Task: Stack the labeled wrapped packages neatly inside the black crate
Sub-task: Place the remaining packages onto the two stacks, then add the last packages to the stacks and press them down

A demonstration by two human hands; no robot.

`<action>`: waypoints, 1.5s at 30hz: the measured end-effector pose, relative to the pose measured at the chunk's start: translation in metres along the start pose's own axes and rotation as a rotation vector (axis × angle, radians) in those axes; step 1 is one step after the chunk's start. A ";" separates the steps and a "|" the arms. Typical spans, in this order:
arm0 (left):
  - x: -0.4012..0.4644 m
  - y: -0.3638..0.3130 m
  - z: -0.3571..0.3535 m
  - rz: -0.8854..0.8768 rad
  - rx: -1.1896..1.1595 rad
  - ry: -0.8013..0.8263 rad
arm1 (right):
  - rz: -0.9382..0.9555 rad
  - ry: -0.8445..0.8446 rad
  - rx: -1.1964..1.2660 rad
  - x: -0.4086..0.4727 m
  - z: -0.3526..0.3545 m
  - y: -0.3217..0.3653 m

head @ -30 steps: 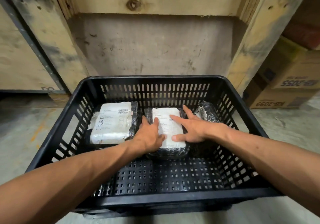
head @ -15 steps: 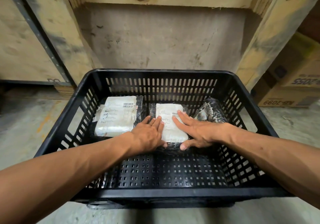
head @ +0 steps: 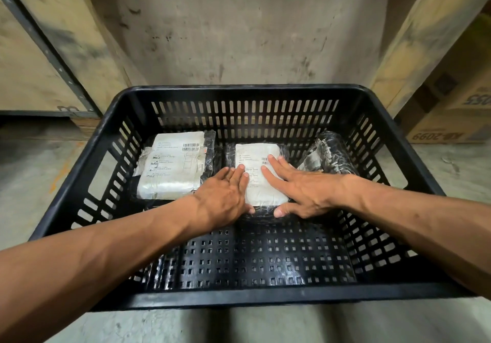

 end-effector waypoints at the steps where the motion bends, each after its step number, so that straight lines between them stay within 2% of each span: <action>1: 0.000 0.000 0.000 -0.001 -0.012 0.005 | 0.002 -0.004 -0.002 0.001 0.000 0.000; 12: -0.006 -0.005 0.009 0.004 -0.030 0.065 | -0.105 -0.006 -0.036 -0.014 0.017 0.011; 14: -0.008 -0.007 0.016 -0.009 -0.103 0.044 | -0.133 0.007 -0.077 -0.028 0.025 0.010; 17: -0.009 -0.019 0.036 -0.052 -0.232 -0.077 | -0.218 0.017 -0.136 -0.060 0.042 -0.003; 21: 0.001 -0.049 0.069 -0.101 -0.473 -0.153 | -0.327 0.081 -0.354 -0.101 0.062 -0.028; 23: 0.008 -0.068 0.083 -0.155 -0.523 -0.182 | -0.347 0.139 -0.431 -0.111 0.062 -0.035; 29: 0.022 -0.109 0.087 -0.262 -0.471 -0.305 | -0.346 0.191 -0.517 -0.109 0.066 -0.040; 34: 0.019 -0.117 0.078 -0.322 -0.395 -0.293 | -0.288 0.239 -0.535 -0.110 0.068 -0.050; 38: 0.015 -0.111 0.082 -0.336 -0.160 -0.468 | -0.216 0.175 -0.586 -0.110 0.068 -0.055; 40: 0.014 -0.102 0.081 -0.337 -0.079 -0.568 | -0.197 0.198 -0.519 -0.107 0.067 -0.057; 42: 0.011 -0.091 0.079 -0.342 -0.082 -0.628 | -0.167 0.160 -0.434 -0.101 0.069 -0.056; 45: 0.006 -0.080 0.081 -0.304 -0.236 -0.642 | -0.089 0.023 -0.384 -0.091 0.075 -0.050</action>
Point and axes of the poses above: each hand's wrist, its own x-axis towards the middle knuckle, its own z-axis out of the back of the hand, y = z × x, the point moved 3 cm from there along x, towards the middle knuckle, and after that the axes turned 9 degrees about z, right-handed, at the moved point
